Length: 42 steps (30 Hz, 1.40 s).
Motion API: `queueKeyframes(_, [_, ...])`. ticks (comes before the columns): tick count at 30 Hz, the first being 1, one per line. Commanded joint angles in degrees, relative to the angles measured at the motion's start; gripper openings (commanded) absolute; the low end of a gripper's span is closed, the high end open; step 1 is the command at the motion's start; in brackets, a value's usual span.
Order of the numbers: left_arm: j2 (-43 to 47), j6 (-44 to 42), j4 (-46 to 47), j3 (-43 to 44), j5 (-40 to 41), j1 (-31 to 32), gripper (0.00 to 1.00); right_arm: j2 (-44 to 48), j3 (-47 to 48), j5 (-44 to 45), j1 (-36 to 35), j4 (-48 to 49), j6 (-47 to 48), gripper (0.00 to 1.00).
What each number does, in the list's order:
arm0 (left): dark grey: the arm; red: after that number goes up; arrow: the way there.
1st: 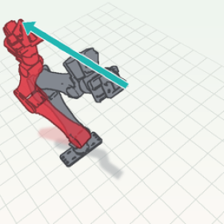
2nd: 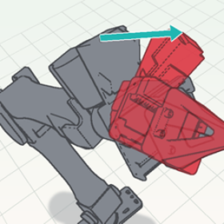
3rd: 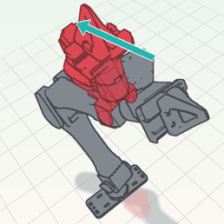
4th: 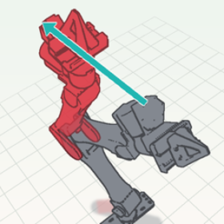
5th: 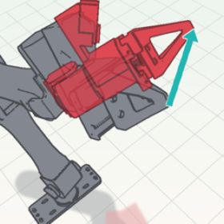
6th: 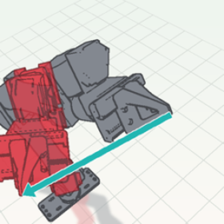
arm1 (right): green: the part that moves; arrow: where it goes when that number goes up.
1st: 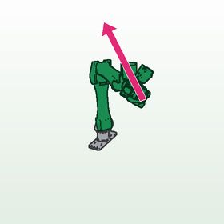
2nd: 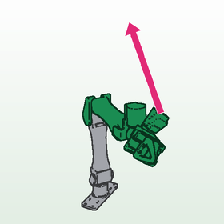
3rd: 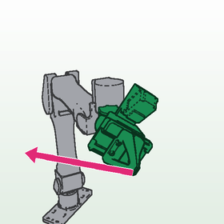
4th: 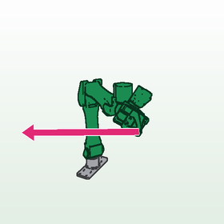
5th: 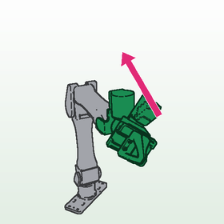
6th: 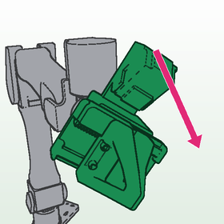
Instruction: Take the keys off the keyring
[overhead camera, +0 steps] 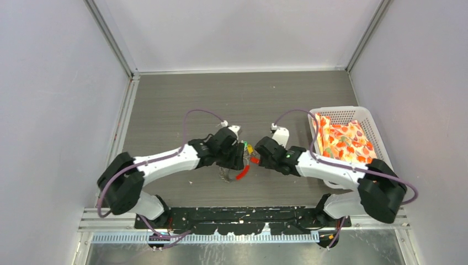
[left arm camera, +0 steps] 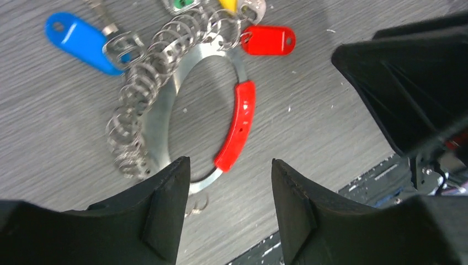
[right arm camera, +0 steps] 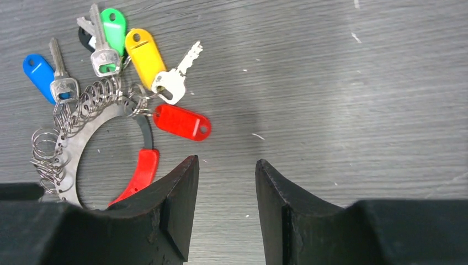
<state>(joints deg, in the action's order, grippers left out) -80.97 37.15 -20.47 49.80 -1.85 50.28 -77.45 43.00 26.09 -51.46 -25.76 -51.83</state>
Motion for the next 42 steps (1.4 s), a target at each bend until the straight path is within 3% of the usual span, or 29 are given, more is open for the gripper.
queueKeyframes(1, [-7.2, -0.7, 4.7, 5.4, 4.1, 3.6, 0.56, 6.9, -5.0, 3.4, 1.4, 0.5, -5.5, 0.47])
queueKeyframes(12, [-20.1, -9.4, 0.2, 13.9, 12.3, 9.8, 0.54, 12.4, -10.5, 2.2, 3.3, 2.9, -4.4, 0.47])
queueKeyframes(24, [-22.9, -12.3, -1.6, 13.7, 14.8, 11.7, 0.38, 16.5, -12.8, -0.6, 6.1, 4.9, -2.5, 0.47])
queueKeyframes(28, [-21.4, -13.9, -1.4, 13.8, 13.5, 11.6, 0.2, 15.6, -12.5, -5.9, 6.4, 8.0, -2.3, 0.47])
queueKeyframes(31, [-17.9, -14.2, 0.8, 12.4, 11.6, 11.2, 0.14, 15.2, -11.8, -10.5, 6.7, 10.6, -5.2, 0.47])
queueKeyframes(42, [-8.5, -14.0, 11.4, 3.8, 4.7, 9.7, 0.07, 7.0, -11.8, -20.4, 8.7, 24.7, -15.1, 0.49])
